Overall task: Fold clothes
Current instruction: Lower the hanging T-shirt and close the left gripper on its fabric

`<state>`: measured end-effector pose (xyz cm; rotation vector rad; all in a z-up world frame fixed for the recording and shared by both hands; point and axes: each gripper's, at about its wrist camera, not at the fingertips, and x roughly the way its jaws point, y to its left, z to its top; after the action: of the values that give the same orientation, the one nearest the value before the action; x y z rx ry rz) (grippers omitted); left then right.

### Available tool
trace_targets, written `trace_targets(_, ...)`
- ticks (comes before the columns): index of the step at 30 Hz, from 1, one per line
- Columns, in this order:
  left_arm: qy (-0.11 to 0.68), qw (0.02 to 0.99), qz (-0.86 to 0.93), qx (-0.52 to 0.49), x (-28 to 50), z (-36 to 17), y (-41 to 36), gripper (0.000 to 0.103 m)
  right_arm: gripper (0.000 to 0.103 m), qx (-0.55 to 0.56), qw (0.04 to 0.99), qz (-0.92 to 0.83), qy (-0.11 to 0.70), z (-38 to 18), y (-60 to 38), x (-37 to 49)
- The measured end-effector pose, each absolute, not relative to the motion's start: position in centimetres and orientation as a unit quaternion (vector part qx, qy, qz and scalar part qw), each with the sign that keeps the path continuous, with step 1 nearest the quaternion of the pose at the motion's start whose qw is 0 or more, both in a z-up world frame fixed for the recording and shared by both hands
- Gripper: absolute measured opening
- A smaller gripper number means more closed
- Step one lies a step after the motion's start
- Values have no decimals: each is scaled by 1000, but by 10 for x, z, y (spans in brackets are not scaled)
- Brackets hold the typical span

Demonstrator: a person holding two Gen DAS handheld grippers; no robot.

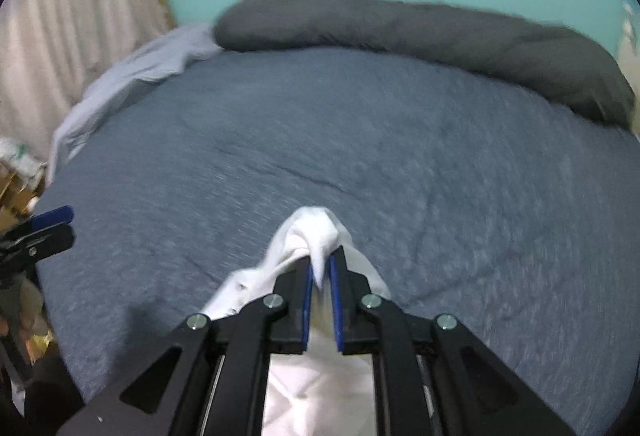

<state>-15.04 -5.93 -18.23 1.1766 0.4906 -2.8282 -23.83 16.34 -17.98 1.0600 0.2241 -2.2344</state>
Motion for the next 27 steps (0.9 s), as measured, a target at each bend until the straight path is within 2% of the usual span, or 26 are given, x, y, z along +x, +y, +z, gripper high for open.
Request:
trace_targets(3,165,13,-905,392,-161,-202,-54,103,13,436,276,-854,65,-200,174,-252)
trace_targets(5,166,8,-901,401,-167,-214,-50,103,26,442,263,-857,41,-203,187,-255)
trace_targets(6,163,6,-900,404,-169,-218,-48,103,37,446,256,-857,26,-204,195,-257)
trace_targets(10,152,6,-898,413,-181,-229,-48,103,51,448,245,-860,-6,-203,220,-254)
trace_targets(17,118,-11,-899,422,-220,-227,-42,103,51,447,298,-841,-68,-209,237,-227)
trace_targets(27,55,-113,-880,458,-281,-238,6,103,51,449,354,-820,-12,-234,206,-203)
